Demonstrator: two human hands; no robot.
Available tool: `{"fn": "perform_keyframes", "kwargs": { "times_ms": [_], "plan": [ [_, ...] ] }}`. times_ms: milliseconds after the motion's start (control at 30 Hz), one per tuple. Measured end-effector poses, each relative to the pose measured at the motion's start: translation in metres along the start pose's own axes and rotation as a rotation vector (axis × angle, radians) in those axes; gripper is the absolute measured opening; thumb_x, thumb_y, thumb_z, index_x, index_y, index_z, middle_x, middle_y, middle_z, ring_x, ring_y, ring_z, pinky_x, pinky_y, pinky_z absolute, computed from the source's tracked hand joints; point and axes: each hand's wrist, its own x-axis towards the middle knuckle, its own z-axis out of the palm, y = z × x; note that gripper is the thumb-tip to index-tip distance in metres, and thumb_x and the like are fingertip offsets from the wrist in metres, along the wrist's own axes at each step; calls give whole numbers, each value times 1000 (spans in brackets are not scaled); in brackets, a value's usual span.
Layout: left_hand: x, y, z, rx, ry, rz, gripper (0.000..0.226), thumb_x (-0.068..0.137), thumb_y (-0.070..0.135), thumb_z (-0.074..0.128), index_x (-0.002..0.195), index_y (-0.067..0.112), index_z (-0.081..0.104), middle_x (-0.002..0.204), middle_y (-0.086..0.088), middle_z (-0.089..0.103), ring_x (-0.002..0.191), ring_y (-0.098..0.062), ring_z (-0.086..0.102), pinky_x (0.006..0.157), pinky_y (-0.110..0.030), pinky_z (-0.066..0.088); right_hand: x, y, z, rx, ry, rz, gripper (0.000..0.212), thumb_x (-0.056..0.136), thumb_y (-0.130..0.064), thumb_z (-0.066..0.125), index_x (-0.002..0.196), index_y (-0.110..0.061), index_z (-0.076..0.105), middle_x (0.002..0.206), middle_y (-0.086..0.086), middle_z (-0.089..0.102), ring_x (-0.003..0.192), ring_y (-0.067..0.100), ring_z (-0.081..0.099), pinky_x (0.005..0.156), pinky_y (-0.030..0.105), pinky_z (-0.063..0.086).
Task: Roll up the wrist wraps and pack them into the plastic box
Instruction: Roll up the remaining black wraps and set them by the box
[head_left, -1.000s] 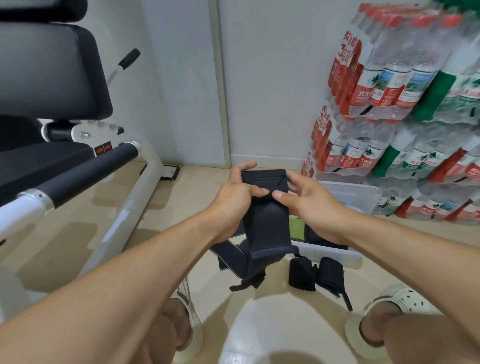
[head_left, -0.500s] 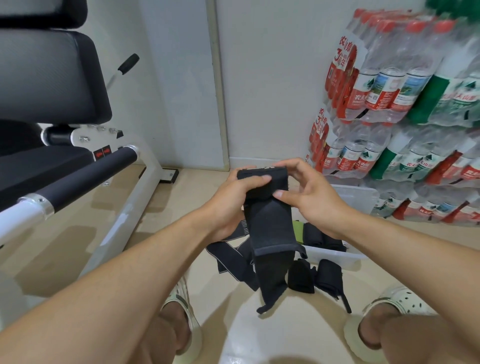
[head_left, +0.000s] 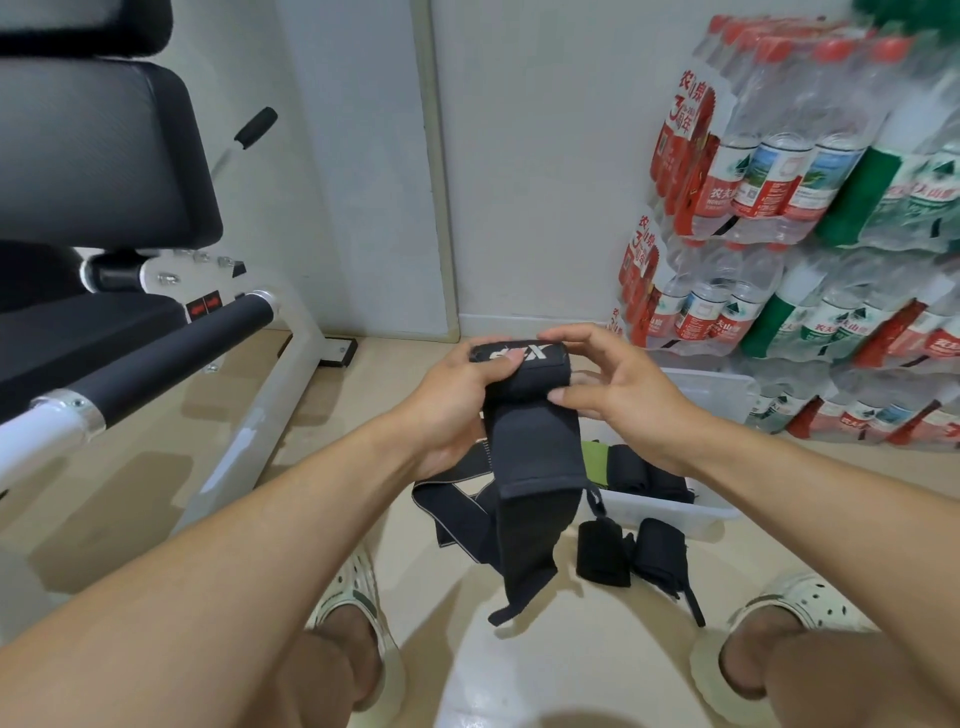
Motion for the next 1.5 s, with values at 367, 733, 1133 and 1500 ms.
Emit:
{"fn": "perform_keyframes", "kwargs": {
  "times_ms": [367,733,1133,1500],
  "plan": [
    [1,-3,-7,111,-65,107,42,91,-1,69,128,17,60,110,-8,70,90,-16,71,71,-27,59,3,3,4,221,-74,232,26,97,-26,65,124,-25,62,116,0,76,111,21,72,84,38,58],
    [-1,-3,-6,64,-40,88,44,92,14,73,133,17,58,116,-5,72,87,-11,74,79,-34,62,4,0,4,141,-8,118,40,96,-4,65,132,-19,57,126,-2,68,113,17,70,82,31,60],
    [2,-4,-10,125,19,137,46,82,0,80,123,9,63,118,-6,68,85,-16,74,80,-44,63,5,-1,0,130,-17,127,47,83,-19,78,128,-23,63,127,-7,67,113,15,68,85,31,58],
    [2,-9,-11,225,-5,223,53,71,-10,83,112,20,67,117,-3,67,95,-24,70,70,-34,58,4,-2,0,224,-42,301,47,84,-39,72,127,-20,68,131,12,67,119,35,67,93,43,59]
  ]
}}
